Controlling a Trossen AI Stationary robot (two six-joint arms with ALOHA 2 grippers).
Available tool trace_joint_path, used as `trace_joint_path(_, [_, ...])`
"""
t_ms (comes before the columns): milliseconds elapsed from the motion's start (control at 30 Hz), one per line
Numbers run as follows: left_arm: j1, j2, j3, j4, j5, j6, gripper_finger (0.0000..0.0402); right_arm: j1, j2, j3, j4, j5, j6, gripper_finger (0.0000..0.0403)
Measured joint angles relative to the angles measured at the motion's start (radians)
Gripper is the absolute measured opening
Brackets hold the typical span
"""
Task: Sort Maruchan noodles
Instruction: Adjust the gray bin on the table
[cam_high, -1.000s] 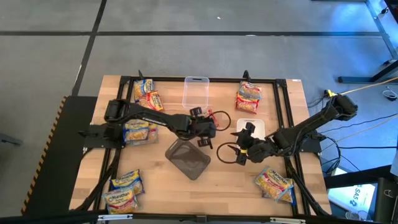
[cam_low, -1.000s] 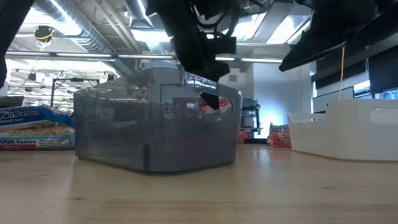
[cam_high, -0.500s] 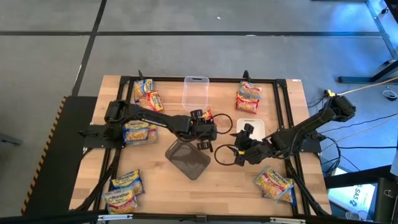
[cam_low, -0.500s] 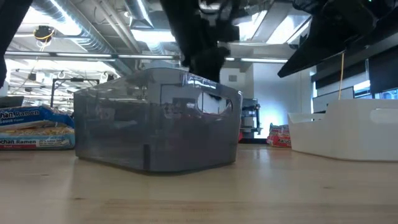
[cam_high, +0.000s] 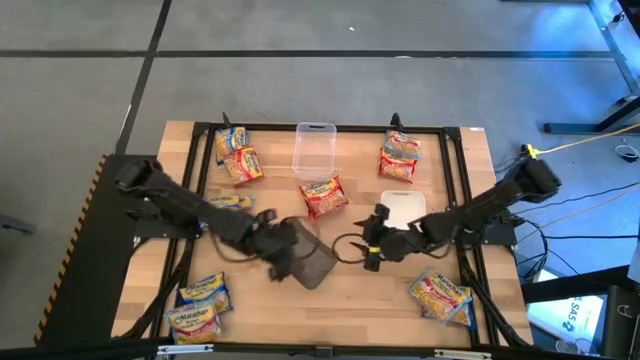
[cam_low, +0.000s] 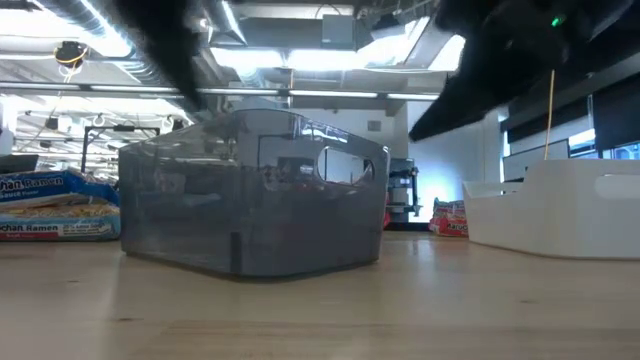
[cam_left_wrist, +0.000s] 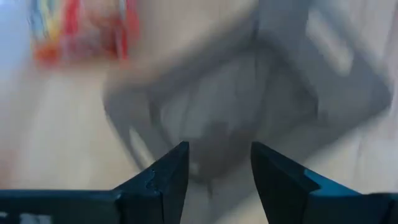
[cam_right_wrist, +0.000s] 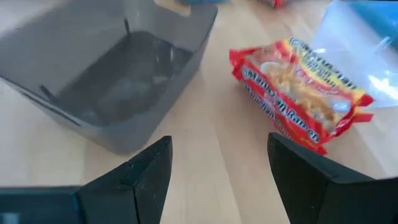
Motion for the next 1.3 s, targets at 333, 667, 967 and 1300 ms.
trace_joint_path(333, [-0.185,0.006,-0.291,0.289,-0.036,-0.351,0.0165,-0.086,0.193,-0.001,0.253,-0.179,-0.083,0.0237])
trace_joint_path(667, [-0.150,-0.013,-0.264,0.304,-0.065,-0.267,0.0165,-0.084,0.235,0.000,0.315,-0.202,-0.029,0.0237])
trace_joint_path(967, [-0.211,-0.011,-0.015,-0.059,0.091,-0.271,0.0165,-0.084,0.223,0.116,0.070,-0.136,-0.076,0.0237])
trace_joint_path(1300, [-0.324,0.022,-0.178,0.182,0.018,-0.457,0.0165,-0.154,0.256,0.200,0.077,0.026,-0.246,0.0237])
